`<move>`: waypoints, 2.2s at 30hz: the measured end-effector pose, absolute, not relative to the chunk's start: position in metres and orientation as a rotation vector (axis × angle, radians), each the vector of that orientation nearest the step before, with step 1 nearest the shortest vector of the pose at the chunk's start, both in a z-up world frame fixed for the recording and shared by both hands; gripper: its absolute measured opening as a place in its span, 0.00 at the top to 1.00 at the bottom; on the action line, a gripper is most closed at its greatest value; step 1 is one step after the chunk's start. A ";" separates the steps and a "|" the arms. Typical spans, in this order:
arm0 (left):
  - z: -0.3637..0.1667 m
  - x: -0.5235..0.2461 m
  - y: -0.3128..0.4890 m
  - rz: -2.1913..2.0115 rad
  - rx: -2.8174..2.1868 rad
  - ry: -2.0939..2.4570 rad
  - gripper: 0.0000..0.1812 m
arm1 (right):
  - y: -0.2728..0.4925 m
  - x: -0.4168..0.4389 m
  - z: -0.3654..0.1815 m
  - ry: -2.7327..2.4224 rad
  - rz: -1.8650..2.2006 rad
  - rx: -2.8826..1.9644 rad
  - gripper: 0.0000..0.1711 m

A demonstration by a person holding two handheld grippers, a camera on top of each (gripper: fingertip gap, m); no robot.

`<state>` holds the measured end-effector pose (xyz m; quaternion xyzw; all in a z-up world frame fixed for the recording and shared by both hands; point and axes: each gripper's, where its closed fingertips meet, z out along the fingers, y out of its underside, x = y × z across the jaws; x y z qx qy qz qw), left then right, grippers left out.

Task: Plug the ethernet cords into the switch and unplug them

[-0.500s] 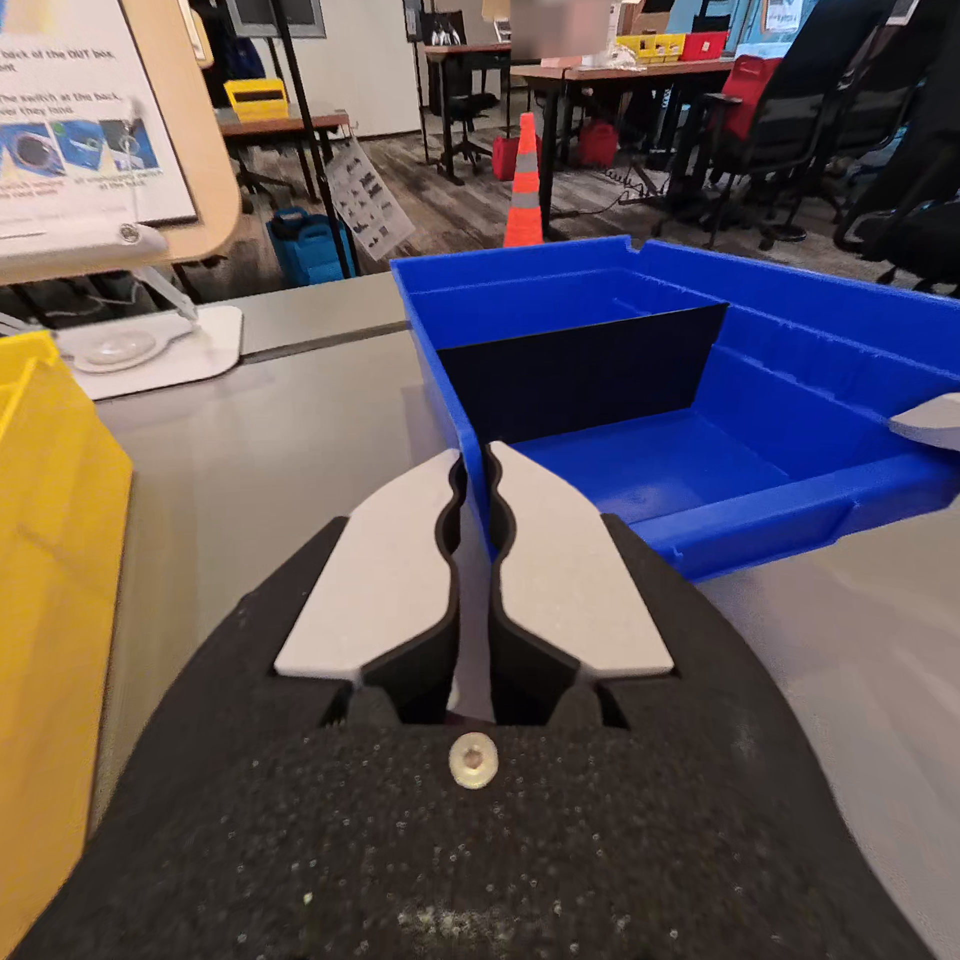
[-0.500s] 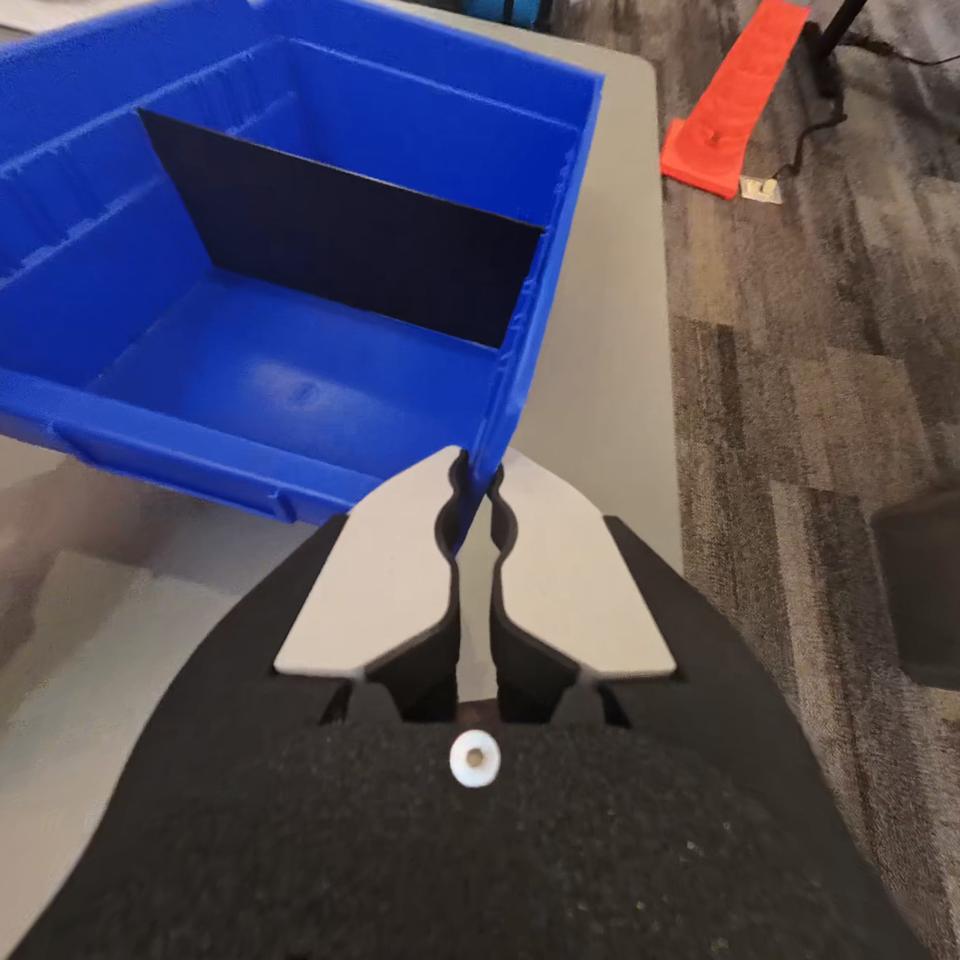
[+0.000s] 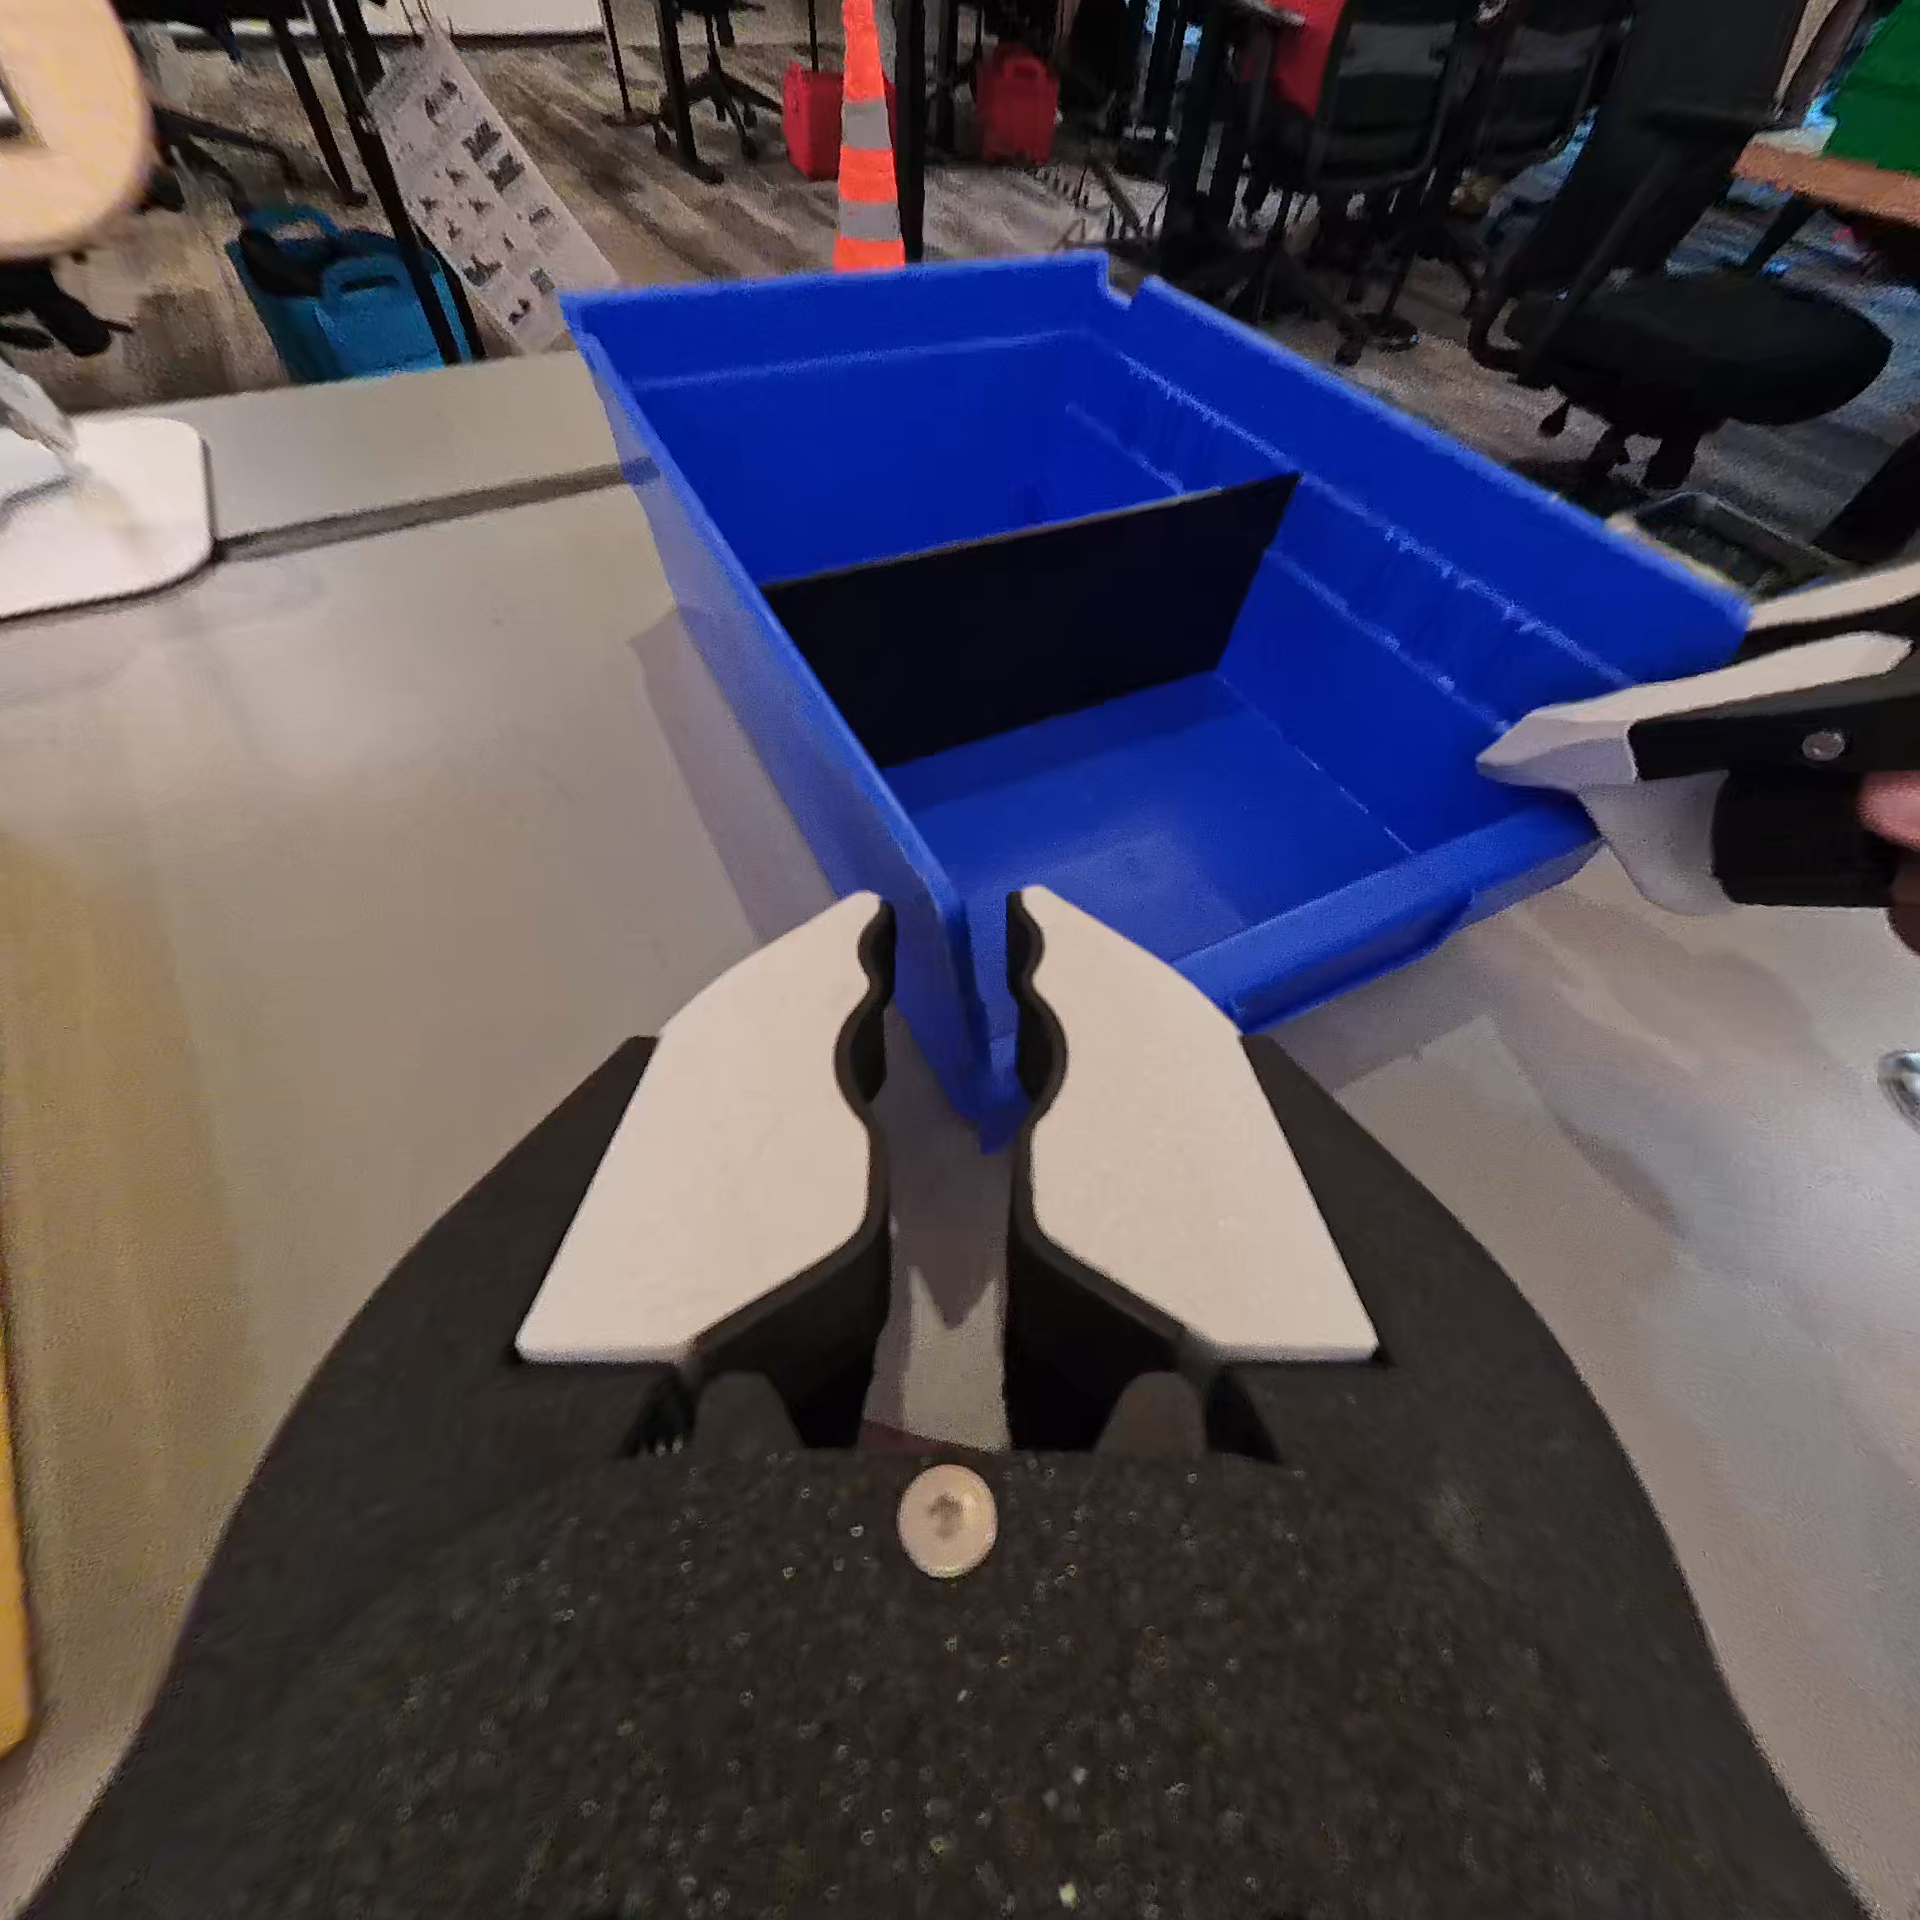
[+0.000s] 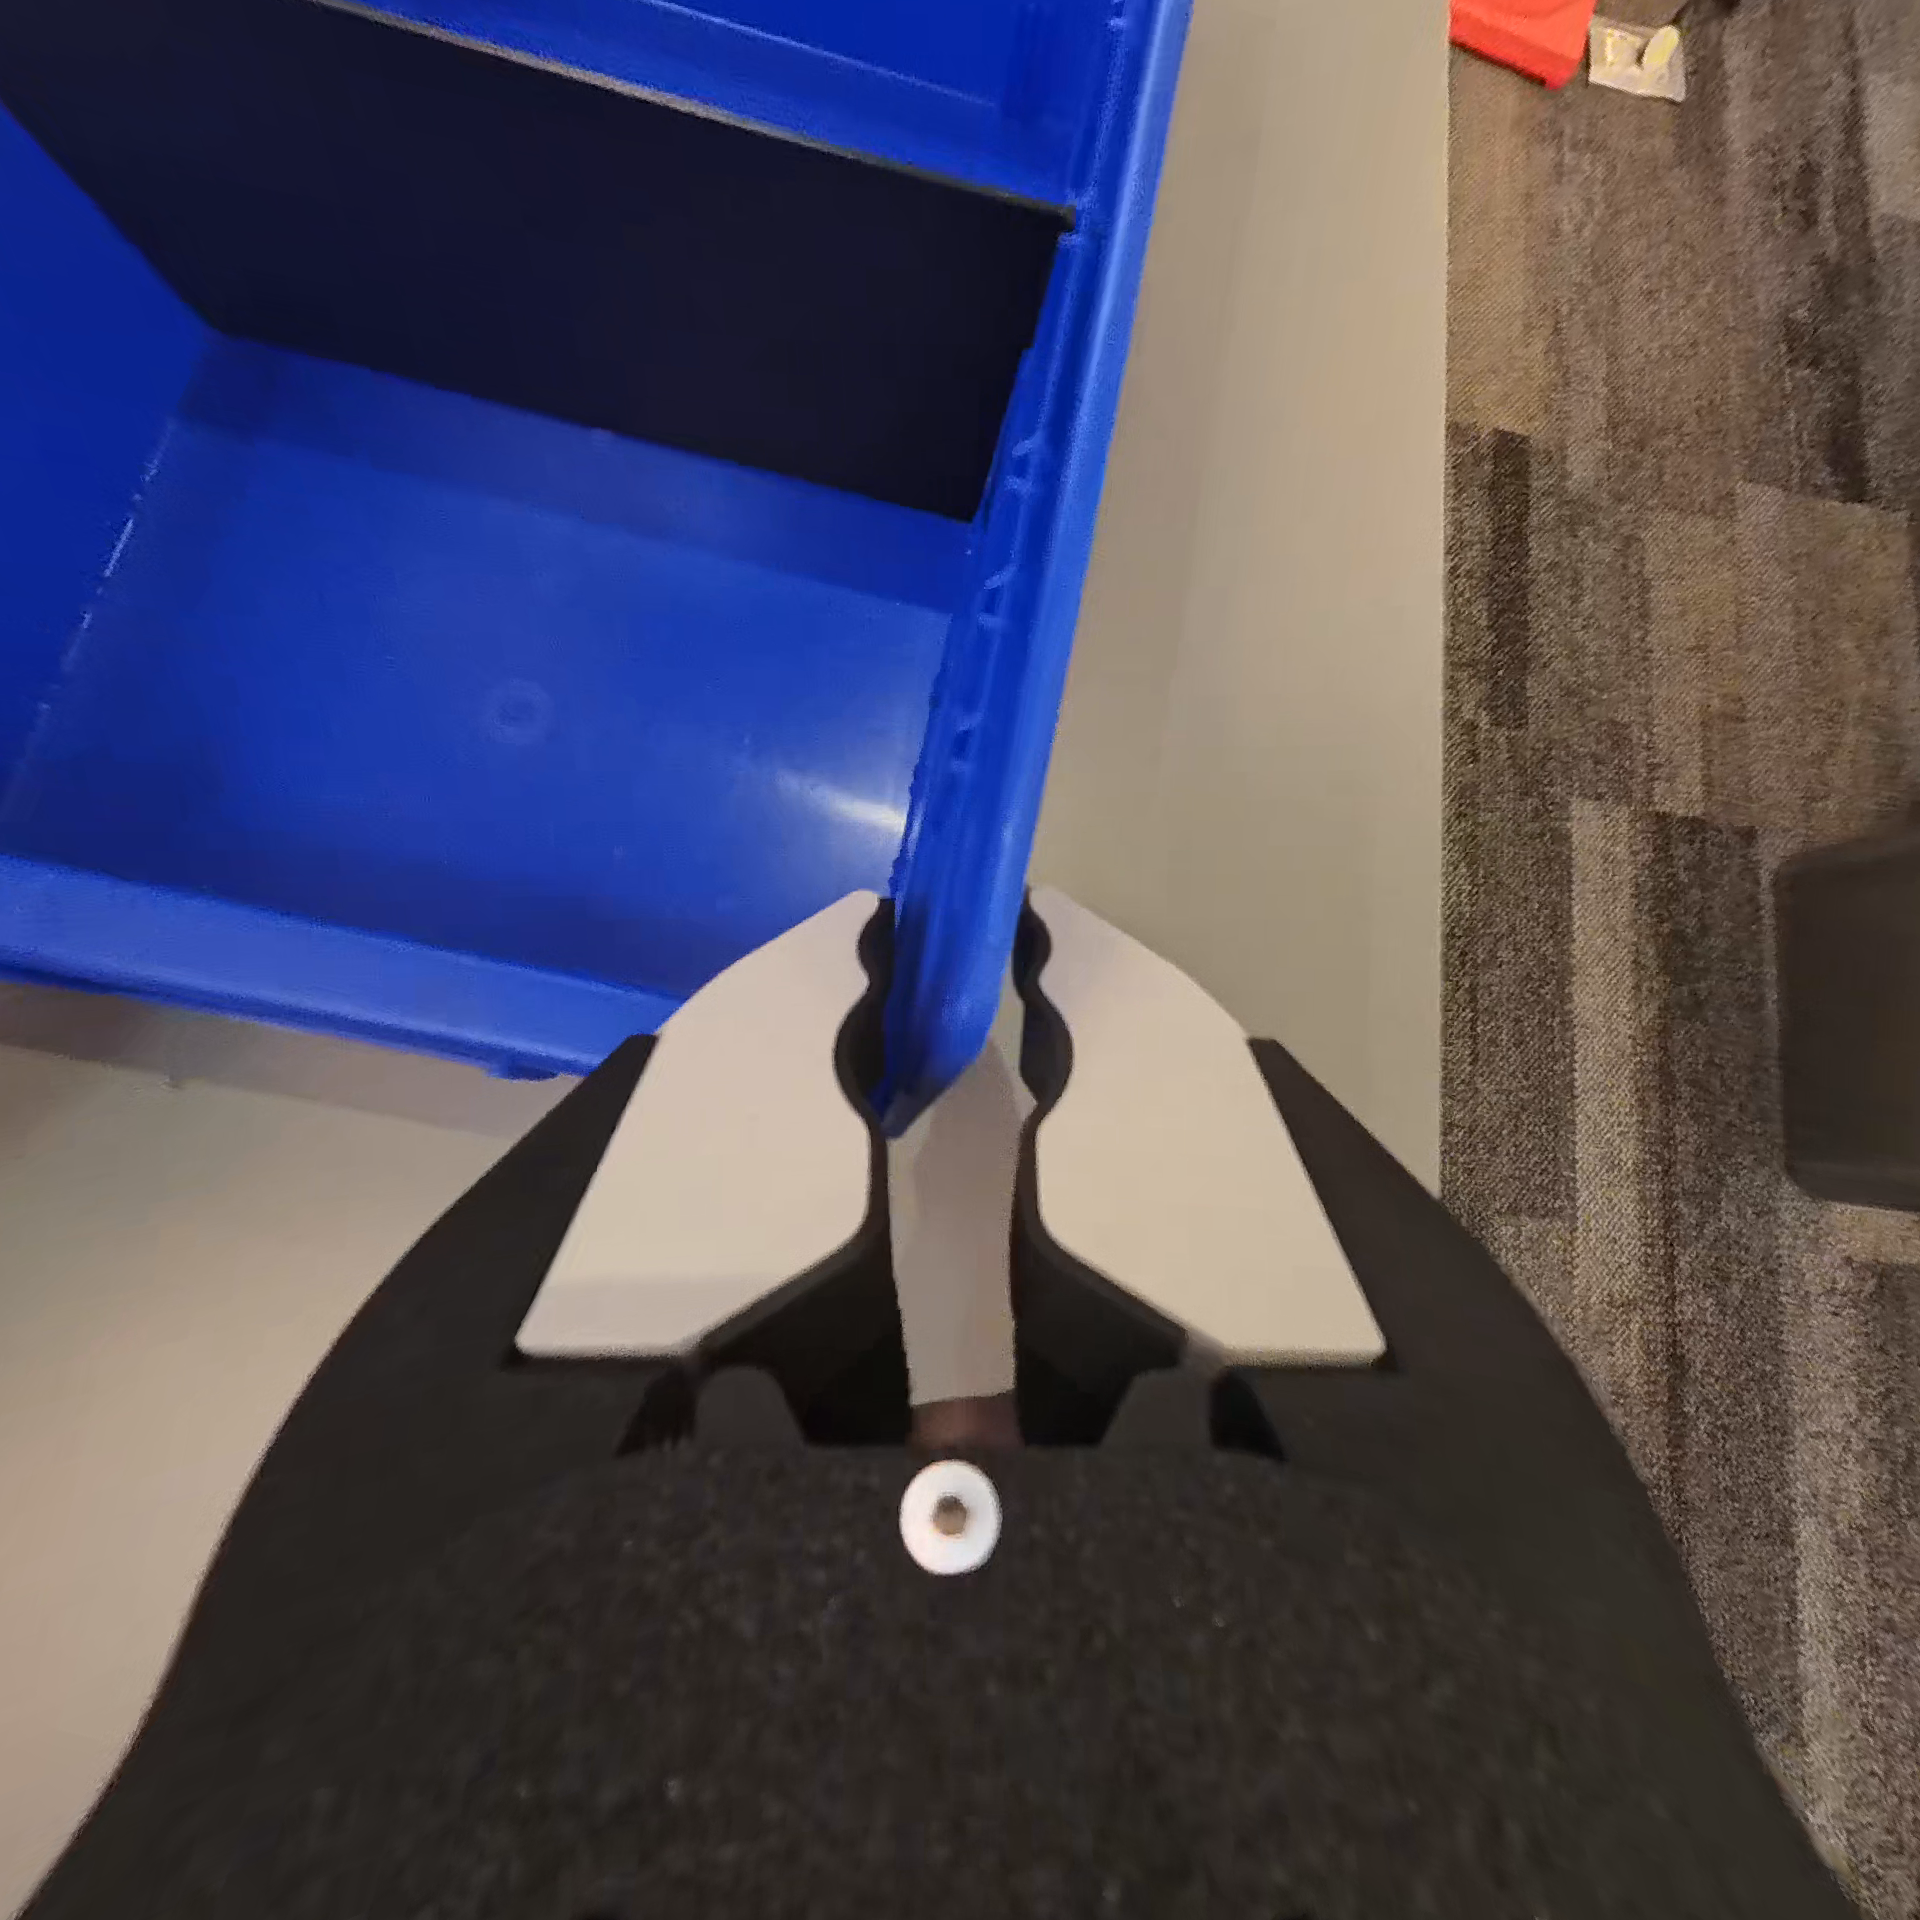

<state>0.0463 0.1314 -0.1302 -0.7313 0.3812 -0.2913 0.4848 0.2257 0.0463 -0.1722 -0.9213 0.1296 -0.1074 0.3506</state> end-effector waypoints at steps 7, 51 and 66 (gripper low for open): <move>-0.051 -0.025 0.146 -0.811 -1.631 0.914 0.87 | 0.028 0.253 -0.133 0.402 -0.486 -2.304 0.71; -0.124 -0.537 0.415 -0.216 -1.921 0.475 0.99 | 0.339 -0.359 -0.139 -0.069 -0.067 -1.939 0.94; -0.077 -0.570 0.386 -0.282 -1.832 0.348 0.82 | 0.234 -0.346 -0.136 -0.442 0.655 -2.039 0.74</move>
